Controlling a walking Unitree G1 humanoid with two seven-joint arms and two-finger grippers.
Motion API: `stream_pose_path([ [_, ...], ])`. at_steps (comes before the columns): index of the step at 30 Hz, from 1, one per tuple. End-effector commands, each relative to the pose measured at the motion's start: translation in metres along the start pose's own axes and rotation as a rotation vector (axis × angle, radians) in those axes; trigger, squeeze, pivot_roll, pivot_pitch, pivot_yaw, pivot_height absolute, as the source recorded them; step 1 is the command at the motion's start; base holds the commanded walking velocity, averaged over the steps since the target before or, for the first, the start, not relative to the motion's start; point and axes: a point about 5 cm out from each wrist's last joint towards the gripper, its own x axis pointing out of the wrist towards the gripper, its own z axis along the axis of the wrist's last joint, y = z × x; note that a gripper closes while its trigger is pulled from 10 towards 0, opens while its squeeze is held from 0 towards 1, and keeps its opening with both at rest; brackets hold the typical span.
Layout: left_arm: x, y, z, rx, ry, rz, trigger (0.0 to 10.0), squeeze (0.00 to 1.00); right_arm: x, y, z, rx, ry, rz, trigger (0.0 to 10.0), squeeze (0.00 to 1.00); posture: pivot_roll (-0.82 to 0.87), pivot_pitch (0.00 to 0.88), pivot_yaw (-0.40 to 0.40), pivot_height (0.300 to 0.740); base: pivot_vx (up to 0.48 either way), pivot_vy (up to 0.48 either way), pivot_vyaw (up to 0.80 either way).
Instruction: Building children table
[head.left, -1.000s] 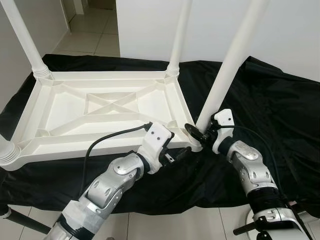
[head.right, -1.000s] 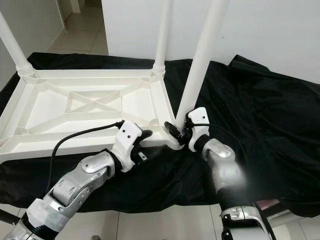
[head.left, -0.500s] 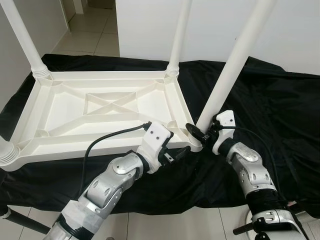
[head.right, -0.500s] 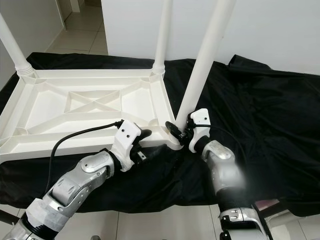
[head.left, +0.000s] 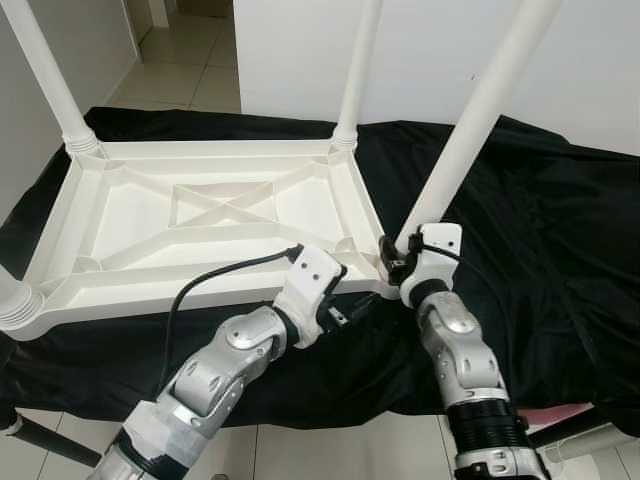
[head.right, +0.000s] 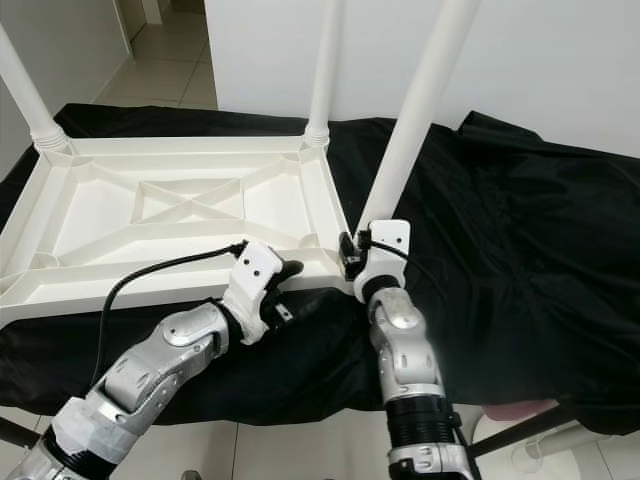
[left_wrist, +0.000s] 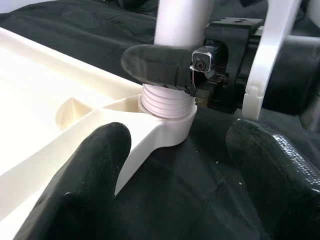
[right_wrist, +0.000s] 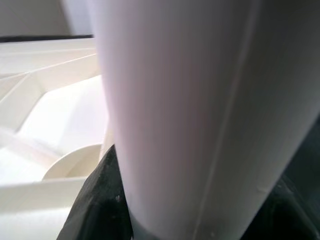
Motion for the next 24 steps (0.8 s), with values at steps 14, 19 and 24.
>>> stream_pose_path([
  [14,0.0,-0.009,-0.001,-0.004,0.009,-0.121,10.0,0.0,-0.006,-0.008,0.0,0.04,-0.001,-0.008,10.0,1.0,-0.01,0.081,-0.076,0.74,0.0,0.0,0.0],
  [19,-0.001,-0.01,-0.002,-0.008,0.009,-0.122,10.0,0.0,-0.008,-0.017,0.0,0.013,-0.011,0.104,10.0,0.0,-0.01,0.082,-0.077,0.74,0.0,0.0,0.0],
  [24,-0.001,-0.009,-0.002,-0.006,0.013,-0.124,10.0,0.0,-0.006,-0.023,0.005,-0.05,-0.037,0.272,10.0,0.0,-0.02,0.081,-0.068,0.74,0.0,0.0,0.0],
])
